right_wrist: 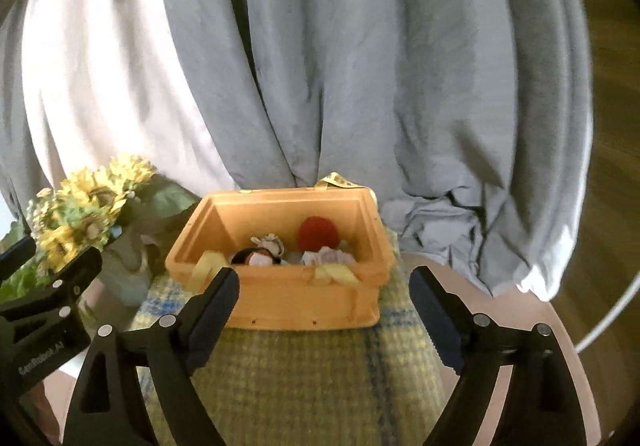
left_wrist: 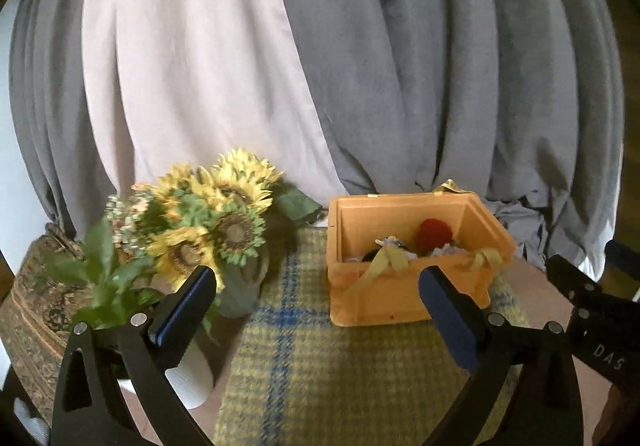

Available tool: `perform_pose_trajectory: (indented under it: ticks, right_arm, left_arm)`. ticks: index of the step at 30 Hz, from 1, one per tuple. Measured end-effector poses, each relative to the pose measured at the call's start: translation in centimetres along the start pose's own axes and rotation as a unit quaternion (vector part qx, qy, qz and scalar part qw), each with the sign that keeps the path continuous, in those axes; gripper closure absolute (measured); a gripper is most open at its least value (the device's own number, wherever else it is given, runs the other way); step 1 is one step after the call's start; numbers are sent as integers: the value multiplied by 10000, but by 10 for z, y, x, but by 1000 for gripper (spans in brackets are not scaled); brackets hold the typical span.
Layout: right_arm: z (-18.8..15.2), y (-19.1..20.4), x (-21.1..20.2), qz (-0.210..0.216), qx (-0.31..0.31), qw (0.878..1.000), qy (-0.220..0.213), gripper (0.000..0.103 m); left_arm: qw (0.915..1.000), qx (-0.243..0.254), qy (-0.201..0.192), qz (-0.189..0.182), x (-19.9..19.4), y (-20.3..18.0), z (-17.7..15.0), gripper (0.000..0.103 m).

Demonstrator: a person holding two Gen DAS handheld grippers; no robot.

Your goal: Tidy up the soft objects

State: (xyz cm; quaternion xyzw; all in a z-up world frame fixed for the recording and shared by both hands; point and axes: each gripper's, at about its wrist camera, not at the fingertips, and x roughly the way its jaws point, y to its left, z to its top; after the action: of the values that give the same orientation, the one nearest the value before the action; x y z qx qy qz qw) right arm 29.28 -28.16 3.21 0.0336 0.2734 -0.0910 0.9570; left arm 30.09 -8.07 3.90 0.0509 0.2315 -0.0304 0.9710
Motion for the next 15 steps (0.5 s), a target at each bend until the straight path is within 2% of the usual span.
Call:
perform_pose_trajectory:
  ticks: [5, 9, 15]
  right_arm:
    - [-24, -3, -48, -154, -28, 9996, -223, 11]
    - [-39, -10, -82, -188, 42, 9993, -319, 11]
    - [-60, -27, -124, -50, 138, 9992, -379, 10]
  left_arm:
    - [9997, 160, -182, -39, -44, -1, -18, 0]
    - [9996, 95, -263, -67, -79, -3, -28, 0]
    - [9991, 11, -416, -7, -129, -10, -48, 0]
